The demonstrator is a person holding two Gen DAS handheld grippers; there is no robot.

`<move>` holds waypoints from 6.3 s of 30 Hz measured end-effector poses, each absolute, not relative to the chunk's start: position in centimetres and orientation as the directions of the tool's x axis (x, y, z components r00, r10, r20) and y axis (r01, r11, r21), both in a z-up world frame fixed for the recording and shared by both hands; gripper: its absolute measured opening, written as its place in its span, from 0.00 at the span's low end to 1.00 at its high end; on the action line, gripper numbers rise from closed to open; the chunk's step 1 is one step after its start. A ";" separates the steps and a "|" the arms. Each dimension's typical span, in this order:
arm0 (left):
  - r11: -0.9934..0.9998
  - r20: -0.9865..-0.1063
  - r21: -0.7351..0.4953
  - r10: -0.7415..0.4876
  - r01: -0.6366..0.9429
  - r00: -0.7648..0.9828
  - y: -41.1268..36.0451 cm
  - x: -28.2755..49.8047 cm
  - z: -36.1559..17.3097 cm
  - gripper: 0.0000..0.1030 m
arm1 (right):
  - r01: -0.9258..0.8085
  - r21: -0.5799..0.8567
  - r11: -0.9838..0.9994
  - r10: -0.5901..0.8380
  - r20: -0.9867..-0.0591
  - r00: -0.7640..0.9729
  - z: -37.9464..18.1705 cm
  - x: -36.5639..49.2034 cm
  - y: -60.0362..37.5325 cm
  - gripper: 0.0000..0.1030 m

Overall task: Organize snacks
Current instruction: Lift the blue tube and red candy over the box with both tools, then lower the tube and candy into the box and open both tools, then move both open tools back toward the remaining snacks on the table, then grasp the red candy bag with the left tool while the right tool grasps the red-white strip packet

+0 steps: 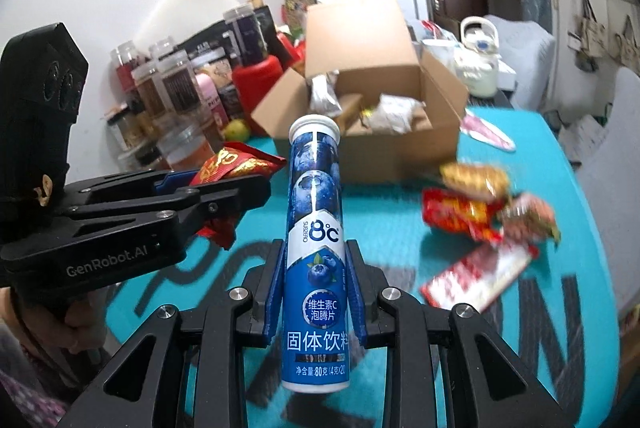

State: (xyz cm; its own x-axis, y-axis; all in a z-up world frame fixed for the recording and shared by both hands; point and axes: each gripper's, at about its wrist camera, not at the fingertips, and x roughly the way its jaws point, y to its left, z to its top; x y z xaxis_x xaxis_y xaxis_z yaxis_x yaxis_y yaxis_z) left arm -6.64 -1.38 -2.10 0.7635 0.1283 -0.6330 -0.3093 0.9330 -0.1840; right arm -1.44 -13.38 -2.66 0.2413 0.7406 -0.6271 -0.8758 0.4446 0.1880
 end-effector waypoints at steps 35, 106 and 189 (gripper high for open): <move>0.919 -0.526 -0.168 0.222 -0.356 0.821 11.0 8.8 2.4 0.30 | -0.890 0.132 0.437 0.775 -0.558 0.298 2.1 14.0 0.0 0.27; 0.866 -0.718 -0.010 0.341 -0.500 0.607 11.8 11.7 0.6 0.52 | -0.836 0.088 0.542 0.651 -0.672 0.352 0.8 16.6 0.9 0.31; 0.943 -0.842 -0.206 -0.036 -0.260 0.538 -5.6 12.2 -10.8 0.77 | -0.550 0.128 0.825 0.440 -0.757 0.484 -9.0 14.1 -22.3 0.64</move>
